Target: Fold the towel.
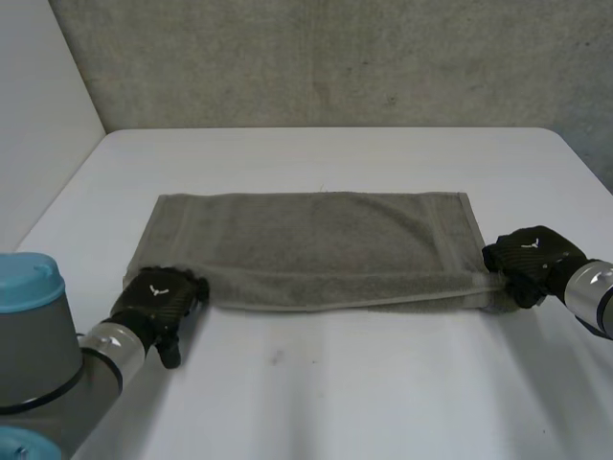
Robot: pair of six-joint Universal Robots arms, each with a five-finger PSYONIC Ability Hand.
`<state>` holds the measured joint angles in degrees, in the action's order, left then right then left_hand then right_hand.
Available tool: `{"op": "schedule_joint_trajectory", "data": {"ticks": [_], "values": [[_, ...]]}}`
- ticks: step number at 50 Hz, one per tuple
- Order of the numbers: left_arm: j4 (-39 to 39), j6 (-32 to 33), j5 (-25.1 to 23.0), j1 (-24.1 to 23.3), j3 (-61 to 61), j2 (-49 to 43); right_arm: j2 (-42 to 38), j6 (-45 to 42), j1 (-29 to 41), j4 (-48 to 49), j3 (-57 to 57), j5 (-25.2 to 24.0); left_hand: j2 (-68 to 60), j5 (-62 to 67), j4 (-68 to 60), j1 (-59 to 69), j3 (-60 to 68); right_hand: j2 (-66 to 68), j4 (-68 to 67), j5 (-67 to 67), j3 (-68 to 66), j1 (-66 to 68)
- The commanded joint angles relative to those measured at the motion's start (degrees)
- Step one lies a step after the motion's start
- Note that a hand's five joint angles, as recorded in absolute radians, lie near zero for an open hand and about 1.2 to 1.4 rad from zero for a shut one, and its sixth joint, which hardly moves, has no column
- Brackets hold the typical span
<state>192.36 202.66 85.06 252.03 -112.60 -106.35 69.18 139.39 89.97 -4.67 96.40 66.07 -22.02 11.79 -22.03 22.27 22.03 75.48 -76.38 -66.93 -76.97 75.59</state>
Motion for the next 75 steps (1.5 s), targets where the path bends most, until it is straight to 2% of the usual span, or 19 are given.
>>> {"op": "schedule_joint_trajectory", "data": {"ticks": [1,6,19,30,41,52,58,64,68,75], "values": [[5.3,0.2,5.5,0.7,3.2,-3.1,-0.1,-0.3,-0.1,0.1,0.3,-0.1,-1.8,2.1,-1.8,1.6,1.8,4.5,-3.6,-3.1,-3.0,4.4],[8.3,0.3,7.5,0.8,4.8,-5.3,-0.1,-0.4,-0.1,0.5,0.5,-0.1,-2.0,2.2,-2.0,1.7,2.0,4.5,-3.6,-3.1,-3.0,4.4],[9.5,0.4,7.6,2.1,7.6,-8.6,-0.2,-0.6,-0.1,0.5,0.9,-0.1,-3.5,3.7,-3.5,3.3,3.5,4.5,-3.6,-3.1,-3.0,4.4],[15.6,0.5,7.4,3.5,6.6,-8.1,-0.3,-0.7,-0.1,1.4,1.7,-0.1,-16.1,16.3,-16.1,15.9,16.1,4.5,-3.6,-3.1,-3.0,4.4],[21.0,2.8,6.8,6.1,6.8,-8.9,-0.4,-0.7,0.0,1.5,2.1,-0.1,-18.0,18.2,-18.0,17.7,18.0,4.5,-3.6,-3.1,-3.0,4.4],[24.6,4.6,5.5,6.2,7.2,-10.3,-0.6,-0.8,0.0,1.5,2.2,-0.1,-25.4,25.6,-25.4,25.1,25.3,4.5,-3.6,-3.1,-3.0,4.4],[24.5,4.7,2.7,6.2,6.4,-10.1,-0.7,-0.8,0.0,1.5,2.2,-0.1,-25.2,25.4,-25.2,25.0,25.2,4.5,-3.6,-3.1,-3.0,4.4],[24.2,4.7,2.4,6.2,5.8,-9.4,-1.1,-1.0,0.0,1.5,2.1,-0.1,-23.3,23.6,-23.3,23.1,23.3,4.5,-3.6,-3.1,-3.0,4.4],[24.4,4.7,2.4,6.1,5.1,-8.8,-1.1,-2.3,0.0,1.5,2.2,0.1,-15.6,15.9,-15.6,15.4,15.6,4.5,-3.6,-3.1,-3.0,4.4],[24.6,4.7,2.0,6.1,4.1,-8.5,-1.4,-2.6,0.0,1.4,2.2,0.1,-11.4,11.6,-11.4,11.2,11.4,4.5,-3.6,-3.1,-3.0,4.4]]}}
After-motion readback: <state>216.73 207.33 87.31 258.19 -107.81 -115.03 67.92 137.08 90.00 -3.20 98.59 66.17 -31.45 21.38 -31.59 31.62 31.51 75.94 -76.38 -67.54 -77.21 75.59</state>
